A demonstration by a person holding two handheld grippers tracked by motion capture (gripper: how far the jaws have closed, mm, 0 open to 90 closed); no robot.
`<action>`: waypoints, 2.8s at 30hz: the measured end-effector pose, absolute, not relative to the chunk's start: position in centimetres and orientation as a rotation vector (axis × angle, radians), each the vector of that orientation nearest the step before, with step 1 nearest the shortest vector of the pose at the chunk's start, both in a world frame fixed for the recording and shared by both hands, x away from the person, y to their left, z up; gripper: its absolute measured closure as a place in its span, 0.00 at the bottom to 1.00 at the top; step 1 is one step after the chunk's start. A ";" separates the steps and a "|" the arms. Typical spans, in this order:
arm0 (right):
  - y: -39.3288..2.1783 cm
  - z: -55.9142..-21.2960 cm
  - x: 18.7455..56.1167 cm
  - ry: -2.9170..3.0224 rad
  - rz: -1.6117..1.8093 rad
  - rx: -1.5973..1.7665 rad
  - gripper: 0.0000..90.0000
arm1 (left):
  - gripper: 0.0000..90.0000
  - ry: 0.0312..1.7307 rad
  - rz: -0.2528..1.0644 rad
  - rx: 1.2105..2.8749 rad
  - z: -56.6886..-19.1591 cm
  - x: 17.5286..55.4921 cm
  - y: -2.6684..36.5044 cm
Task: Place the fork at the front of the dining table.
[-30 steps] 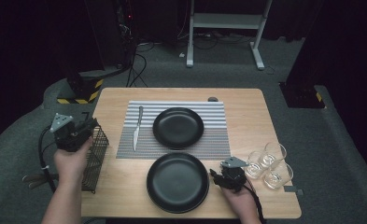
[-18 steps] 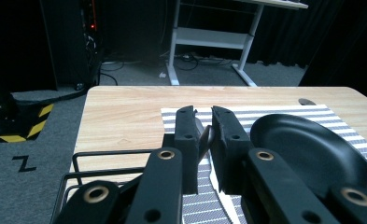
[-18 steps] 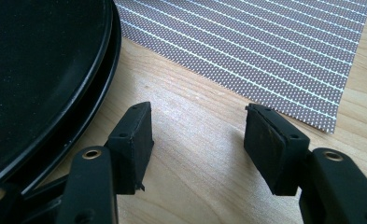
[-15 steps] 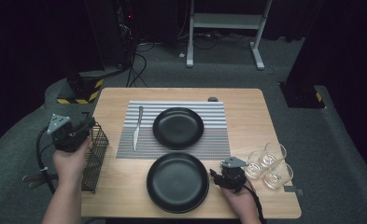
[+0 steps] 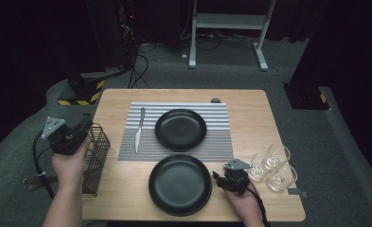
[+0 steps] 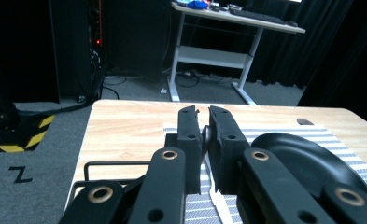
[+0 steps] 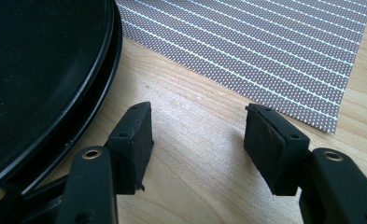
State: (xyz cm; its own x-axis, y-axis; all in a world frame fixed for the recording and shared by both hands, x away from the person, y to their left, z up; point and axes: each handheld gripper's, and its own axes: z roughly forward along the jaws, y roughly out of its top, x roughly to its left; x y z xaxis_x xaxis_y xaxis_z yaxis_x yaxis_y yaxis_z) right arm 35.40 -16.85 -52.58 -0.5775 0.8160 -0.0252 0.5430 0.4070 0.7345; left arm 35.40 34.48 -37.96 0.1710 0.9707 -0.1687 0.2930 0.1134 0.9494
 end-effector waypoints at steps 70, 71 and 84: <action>-16.8 -52.6 35.3 2.290 0.983 1.162 0.47 | 0.96 1.391 0.910 1.432 -38.0 35.4 34.1; -16.8 -52.6 35.3 2.290 0.983 1.162 0.47 | 0.96 1.388 0.915 1.428 -38.0 35.3 34.1; -16.8 -52.6 35.4 2.292 0.985 1.161 0.47 | 0.96 1.325 0.971 1.364 -37.5 34.5 34.2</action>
